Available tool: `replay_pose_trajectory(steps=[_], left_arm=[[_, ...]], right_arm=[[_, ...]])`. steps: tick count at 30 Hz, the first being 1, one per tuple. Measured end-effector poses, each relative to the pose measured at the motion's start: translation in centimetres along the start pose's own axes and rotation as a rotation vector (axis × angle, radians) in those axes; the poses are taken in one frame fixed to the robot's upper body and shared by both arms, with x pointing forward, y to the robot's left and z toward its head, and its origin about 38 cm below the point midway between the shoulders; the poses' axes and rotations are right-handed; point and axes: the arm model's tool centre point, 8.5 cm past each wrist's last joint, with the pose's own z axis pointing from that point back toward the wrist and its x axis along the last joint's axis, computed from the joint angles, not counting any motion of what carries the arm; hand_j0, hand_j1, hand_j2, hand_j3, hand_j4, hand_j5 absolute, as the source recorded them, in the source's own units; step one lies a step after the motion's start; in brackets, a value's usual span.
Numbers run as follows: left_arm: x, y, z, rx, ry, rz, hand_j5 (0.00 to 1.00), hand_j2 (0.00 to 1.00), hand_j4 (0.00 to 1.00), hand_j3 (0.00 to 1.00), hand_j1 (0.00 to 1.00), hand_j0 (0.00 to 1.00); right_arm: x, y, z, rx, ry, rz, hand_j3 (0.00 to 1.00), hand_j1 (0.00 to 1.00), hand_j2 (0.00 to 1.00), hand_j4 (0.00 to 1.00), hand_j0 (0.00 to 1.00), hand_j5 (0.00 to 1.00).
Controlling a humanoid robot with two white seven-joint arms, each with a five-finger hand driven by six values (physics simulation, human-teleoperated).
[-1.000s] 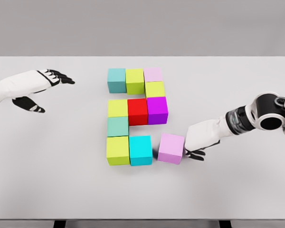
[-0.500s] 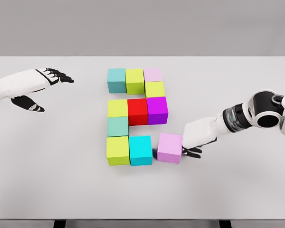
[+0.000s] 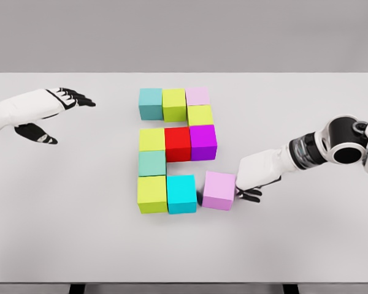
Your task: Assemble the squares on the desktop into the number 2
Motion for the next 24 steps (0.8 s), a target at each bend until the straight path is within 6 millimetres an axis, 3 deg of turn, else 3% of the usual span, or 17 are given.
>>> replay_pose_trajectory(steps=[24], left_arm=[[0.02,-0.64,0.04,-0.01,0.0,0.01,1.0,1.0,1.0,1.0,1.0,1.0]], right_arm=[[-0.98,-0.36,0.4,-0.014,0.027,-0.012,0.13,0.13,0.13,0.13,0.13,0.13]])
